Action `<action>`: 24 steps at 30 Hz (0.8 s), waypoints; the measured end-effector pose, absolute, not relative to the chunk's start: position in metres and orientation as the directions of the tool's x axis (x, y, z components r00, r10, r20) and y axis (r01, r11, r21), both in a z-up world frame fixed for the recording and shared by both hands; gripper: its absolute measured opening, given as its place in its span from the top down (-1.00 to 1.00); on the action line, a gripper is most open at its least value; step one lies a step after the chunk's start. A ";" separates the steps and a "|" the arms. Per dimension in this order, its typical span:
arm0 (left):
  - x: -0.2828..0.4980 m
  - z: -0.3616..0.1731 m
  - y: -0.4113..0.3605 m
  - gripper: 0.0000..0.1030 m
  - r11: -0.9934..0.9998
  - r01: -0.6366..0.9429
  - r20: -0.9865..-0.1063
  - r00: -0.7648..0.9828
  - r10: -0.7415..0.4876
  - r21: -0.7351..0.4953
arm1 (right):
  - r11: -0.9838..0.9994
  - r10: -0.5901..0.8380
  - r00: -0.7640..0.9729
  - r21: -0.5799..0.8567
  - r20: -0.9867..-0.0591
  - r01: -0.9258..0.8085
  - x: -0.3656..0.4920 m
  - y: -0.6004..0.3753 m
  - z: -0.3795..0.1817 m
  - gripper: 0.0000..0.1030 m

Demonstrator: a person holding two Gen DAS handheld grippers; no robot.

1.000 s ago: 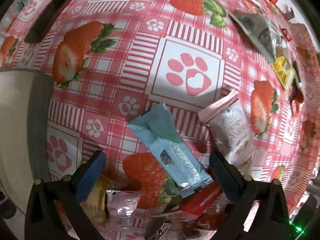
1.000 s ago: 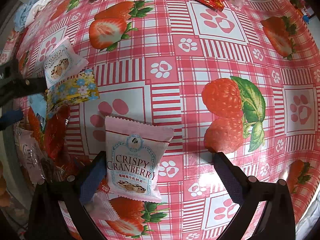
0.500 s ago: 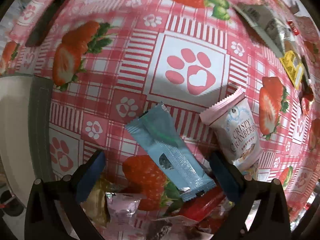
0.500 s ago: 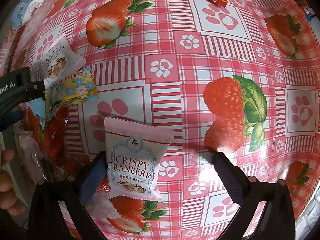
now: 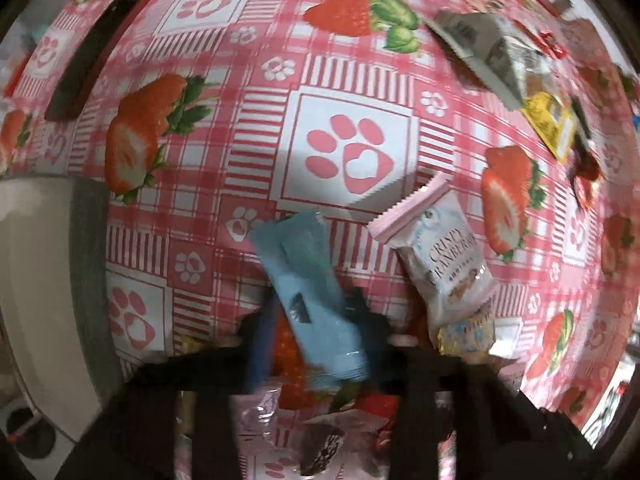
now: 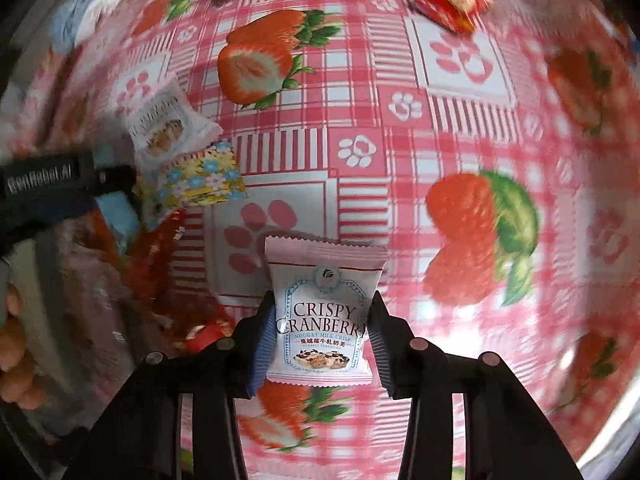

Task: Organize snacks
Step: 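Grasp the light blue bar with the left tool while the right tool grasps the pink Crispy Cranberry packet, then carry both packets over the white tray and open both tools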

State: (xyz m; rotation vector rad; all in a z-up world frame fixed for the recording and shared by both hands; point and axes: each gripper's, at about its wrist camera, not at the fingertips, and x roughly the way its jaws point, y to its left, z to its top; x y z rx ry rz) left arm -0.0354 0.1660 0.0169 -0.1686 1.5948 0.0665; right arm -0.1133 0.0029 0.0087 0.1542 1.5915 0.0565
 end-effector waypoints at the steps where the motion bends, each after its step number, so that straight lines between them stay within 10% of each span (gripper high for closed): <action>1: -0.035 0.018 0.167 0.49 0.987 -0.143 -0.997 -0.026 -0.079 -0.074 | 0.983 0.160 -0.024 0.157 -0.987 0.095 -0.113 -0.002 0.009 0.13; 24: -0.119 0.123 0.244 0.49 0.990 0.028 -0.980 0.144 -0.140 -0.138 | 0.974 0.206 -0.002 0.205 -0.978 0.100 -0.139 0.025 0.073 0.13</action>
